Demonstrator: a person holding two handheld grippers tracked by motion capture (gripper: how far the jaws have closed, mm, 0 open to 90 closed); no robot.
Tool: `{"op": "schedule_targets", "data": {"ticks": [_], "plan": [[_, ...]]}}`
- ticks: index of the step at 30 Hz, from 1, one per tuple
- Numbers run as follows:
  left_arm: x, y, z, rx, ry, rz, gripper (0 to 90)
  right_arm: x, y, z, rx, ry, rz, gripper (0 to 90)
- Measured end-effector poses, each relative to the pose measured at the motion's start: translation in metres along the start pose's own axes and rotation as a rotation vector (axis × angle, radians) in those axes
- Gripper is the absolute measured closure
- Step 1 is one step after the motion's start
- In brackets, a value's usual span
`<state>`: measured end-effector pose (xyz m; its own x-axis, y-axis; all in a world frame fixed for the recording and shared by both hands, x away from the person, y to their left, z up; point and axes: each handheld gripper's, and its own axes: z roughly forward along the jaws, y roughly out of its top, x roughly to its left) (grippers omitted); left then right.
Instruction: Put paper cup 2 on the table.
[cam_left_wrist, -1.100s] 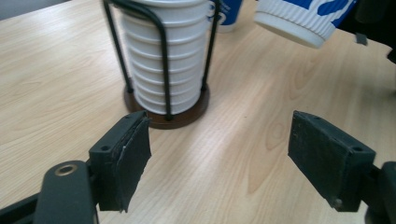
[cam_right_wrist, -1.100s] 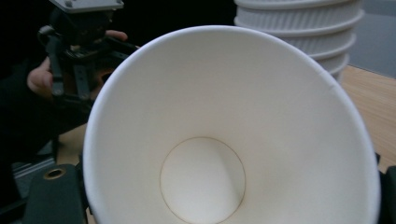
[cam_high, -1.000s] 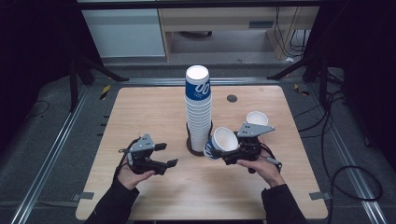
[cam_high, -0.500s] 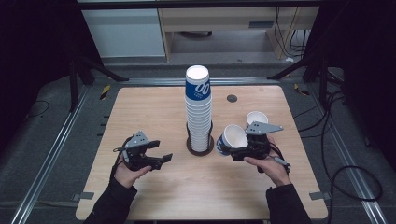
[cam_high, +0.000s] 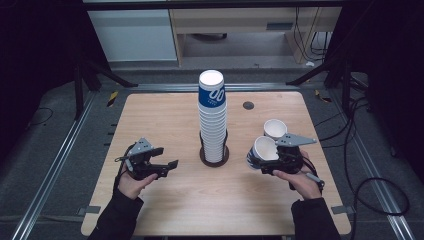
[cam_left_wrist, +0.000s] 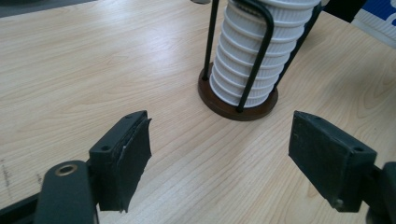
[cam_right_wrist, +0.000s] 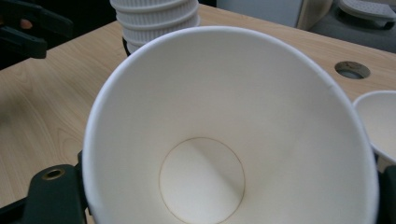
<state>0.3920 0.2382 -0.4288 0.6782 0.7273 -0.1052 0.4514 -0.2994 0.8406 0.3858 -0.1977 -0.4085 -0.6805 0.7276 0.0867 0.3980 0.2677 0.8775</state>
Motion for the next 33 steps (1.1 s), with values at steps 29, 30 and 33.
{"op": "schedule_targets", "data": {"ticks": [29, 30, 33], "plan": [[0.01, -0.004, -0.004, 0.002, 0.039, -0.027, 20.0, -0.05, -0.027, -0.01, 0.185, -0.299, 0.055, 18.2], [0.01, -0.004, -0.003, 0.003, 0.039, -0.026, 20.0, -0.052, -0.028, -0.009, 0.187, -0.307, 0.062, 18.2], [0.01, -0.004, -0.003, 0.004, 0.039, -0.029, 20.0, -0.057, -0.031, -0.008, 0.196, -0.322, 0.069, 18.1]]}}
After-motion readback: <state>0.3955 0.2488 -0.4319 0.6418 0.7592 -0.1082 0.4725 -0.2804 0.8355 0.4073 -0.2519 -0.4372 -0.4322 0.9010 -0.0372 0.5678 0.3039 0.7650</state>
